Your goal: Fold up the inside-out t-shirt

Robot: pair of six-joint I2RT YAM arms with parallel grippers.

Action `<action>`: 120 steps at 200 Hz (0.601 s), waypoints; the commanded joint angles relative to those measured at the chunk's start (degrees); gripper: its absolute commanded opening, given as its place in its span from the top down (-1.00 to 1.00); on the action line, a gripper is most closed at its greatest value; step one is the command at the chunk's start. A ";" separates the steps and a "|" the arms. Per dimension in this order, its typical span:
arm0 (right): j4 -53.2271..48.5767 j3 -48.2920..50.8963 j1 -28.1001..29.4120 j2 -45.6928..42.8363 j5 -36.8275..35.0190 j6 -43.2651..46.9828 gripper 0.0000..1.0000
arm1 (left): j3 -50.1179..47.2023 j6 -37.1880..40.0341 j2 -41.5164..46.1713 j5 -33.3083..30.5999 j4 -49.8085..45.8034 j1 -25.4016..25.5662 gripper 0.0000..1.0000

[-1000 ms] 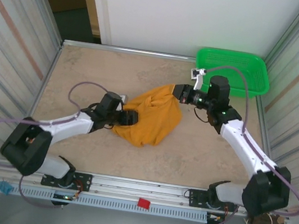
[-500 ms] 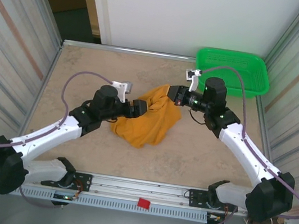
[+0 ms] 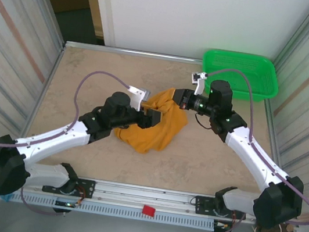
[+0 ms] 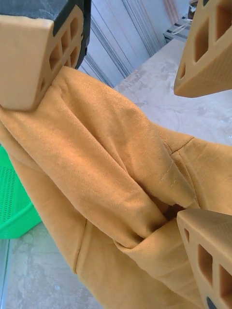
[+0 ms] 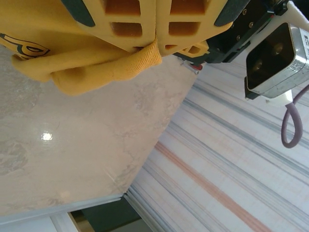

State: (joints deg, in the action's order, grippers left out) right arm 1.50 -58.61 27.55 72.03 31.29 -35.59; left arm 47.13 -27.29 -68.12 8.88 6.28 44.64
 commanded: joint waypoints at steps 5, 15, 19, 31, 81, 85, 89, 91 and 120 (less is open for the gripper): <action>0.52 0.05 0.62 -0.13 -0.36 -0.53 1.00 | 2.48 5.34 -1.94 -0.27 1.93 0.09 -0.22; 0.52 0.03 0.66 -0.13 -0.40 -0.61 1.00 | 2.89 5.65 -2.74 -0.03 2.22 0.09 -0.21; 0.52 -0.01 0.66 -0.18 -0.39 -0.62 1.00 | 3.07 5.81 -3.02 -0.09 2.40 0.09 -0.21; 0.52 -0.06 0.66 -0.28 -0.45 -0.68 1.00 | 3.61 6.17 -3.96 -0.01 2.97 0.11 -0.18; 0.35 0.21 0.75 -0.47 -1.04 -0.53 1.00 | 5.61 7.03 -7.55 2.20 2.97 0.09 0.51; 0.23 0.25 0.73 -0.39 -1.13 -0.53 1.00 | 5.71 7.01 -7.64 2.52 2.88 0.09 0.63; 0.34 0.33 0.68 -0.39 -1.22 -0.53 1.00 | 5.83 7.01 -7.64 2.68 2.65 0.10 0.79; 0.35 0.34 0.67 -0.29 -1.27 -0.53 1.00 | 5.92 7.01 -7.58 2.75 2.43 0.10 0.88; 1.04 0.86 -0.15 2.11 -2.35 -0.28 1.00 | 9.29 4.46 -3.88 5.03 -1.59 -1.46 1.00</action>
State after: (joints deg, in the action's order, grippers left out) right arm 1.45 -58.61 27.77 72.12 30.52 -35.59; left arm 51.92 -21.41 -75.50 11.00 6.70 44.58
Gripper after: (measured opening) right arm 0.043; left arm 0.048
